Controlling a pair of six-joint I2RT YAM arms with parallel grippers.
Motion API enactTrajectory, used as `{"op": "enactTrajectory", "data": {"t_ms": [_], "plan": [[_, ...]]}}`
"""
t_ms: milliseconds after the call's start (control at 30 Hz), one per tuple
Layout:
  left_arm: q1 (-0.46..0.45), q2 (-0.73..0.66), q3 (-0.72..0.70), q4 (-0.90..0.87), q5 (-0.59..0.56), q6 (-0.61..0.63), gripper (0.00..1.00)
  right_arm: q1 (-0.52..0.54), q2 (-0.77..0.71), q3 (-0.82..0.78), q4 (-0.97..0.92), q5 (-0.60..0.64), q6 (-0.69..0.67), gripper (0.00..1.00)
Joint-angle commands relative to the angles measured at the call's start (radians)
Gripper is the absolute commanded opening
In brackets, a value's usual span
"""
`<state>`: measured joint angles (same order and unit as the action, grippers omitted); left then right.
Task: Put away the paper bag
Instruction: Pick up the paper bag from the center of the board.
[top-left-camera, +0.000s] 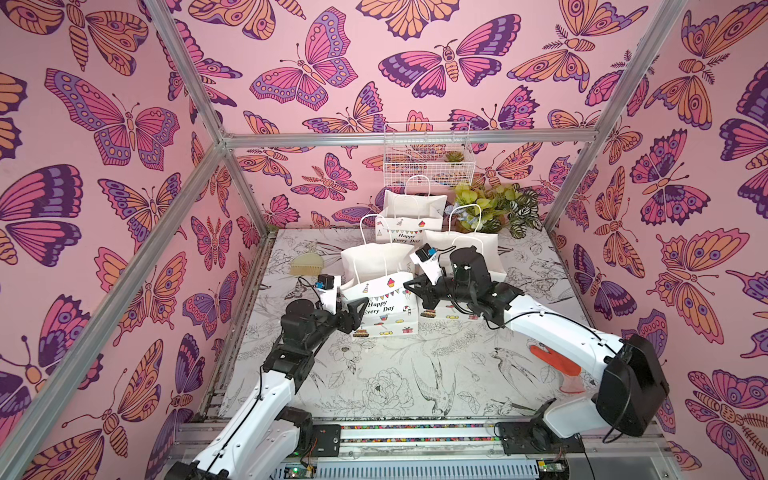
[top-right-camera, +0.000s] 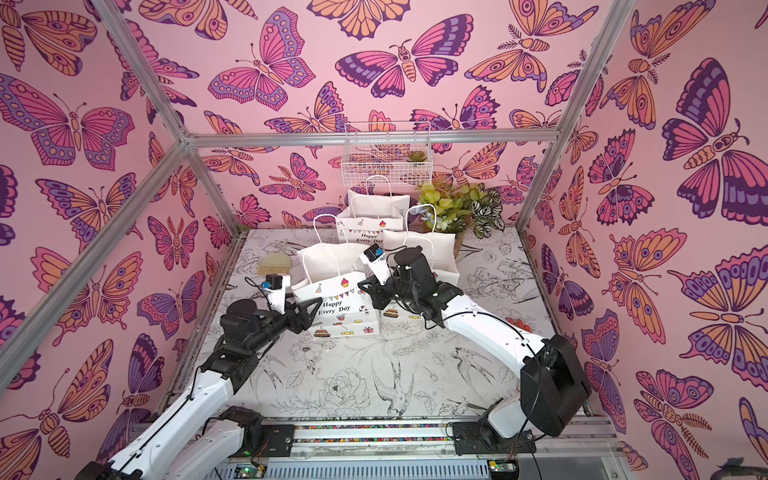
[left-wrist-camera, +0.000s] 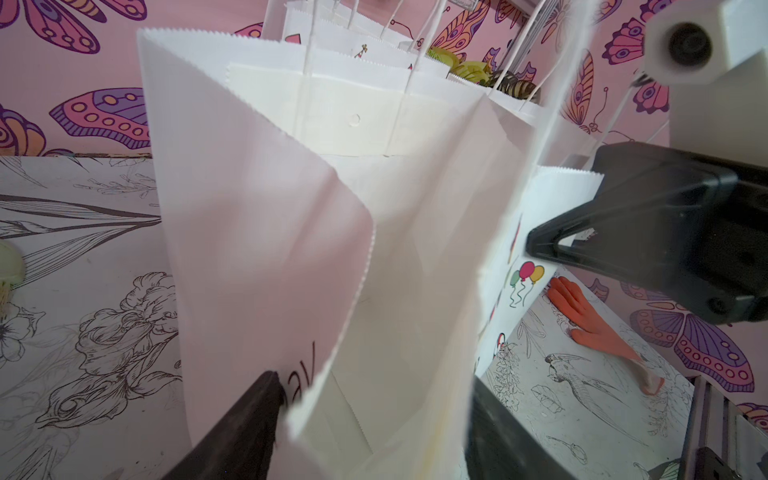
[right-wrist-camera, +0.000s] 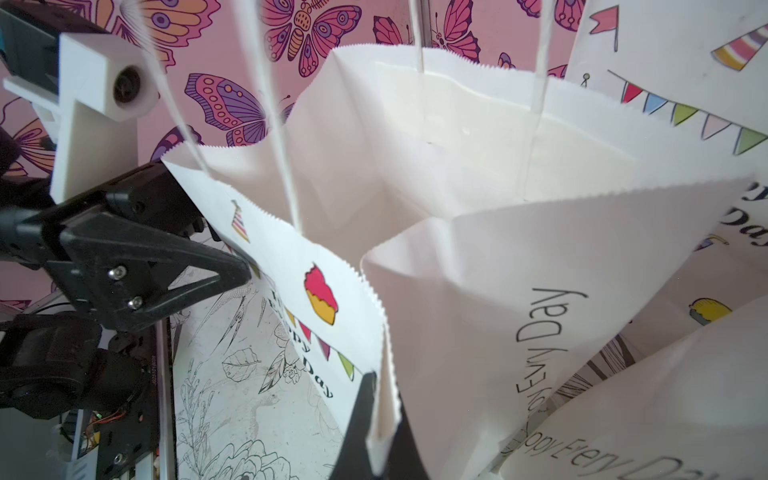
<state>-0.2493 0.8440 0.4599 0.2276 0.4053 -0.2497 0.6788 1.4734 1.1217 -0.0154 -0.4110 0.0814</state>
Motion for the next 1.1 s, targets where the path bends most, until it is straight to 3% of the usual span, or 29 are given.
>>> {"op": "enactTrajectory", "data": {"t_ms": [0, 67, 333, 533, 733, 900, 1067], "plan": [[-0.003, -0.053, 0.035, -0.061, 0.038, 0.007, 0.81, 0.007, -0.005, 0.059, -0.029, -0.034, 0.039, 0.00], [-0.002, -0.108, 0.043, -0.121, 0.011, 0.002, 0.99, 0.007, -0.017, 0.075, -0.076, -0.045, 0.049, 0.00], [-0.002, -0.397, 0.132, -0.432, -0.199, -0.054, 1.00, 0.005, -0.075, 0.164, -0.356, -0.191, 0.064, 0.00], [-0.001, -0.510, 0.278, -0.646, -0.224, -0.093, 1.00, 0.004, -0.200, 0.202, -0.586, -0.299, 0.029, 0.00], [-0.002, -0.461, 0.473, -0.725, -0.136, -0.119, 1.00, -0.050, -0.330, 0.284, -0.711, -0.378, 0.031, 0.00], [-0.002, -0.437, 0.590, -0.798, 0.045, -0.114, 1.00, -0.189, -0.417, 0.349, -0.735, -0.528, 0.070, 0.00], [-0.003, -0.445, 0.566, -0.826, 0.198, -0.107, 1.00, -0.320, -0.430, 0.395, -0.740, -0.711, 0.090, 0.00]]}}
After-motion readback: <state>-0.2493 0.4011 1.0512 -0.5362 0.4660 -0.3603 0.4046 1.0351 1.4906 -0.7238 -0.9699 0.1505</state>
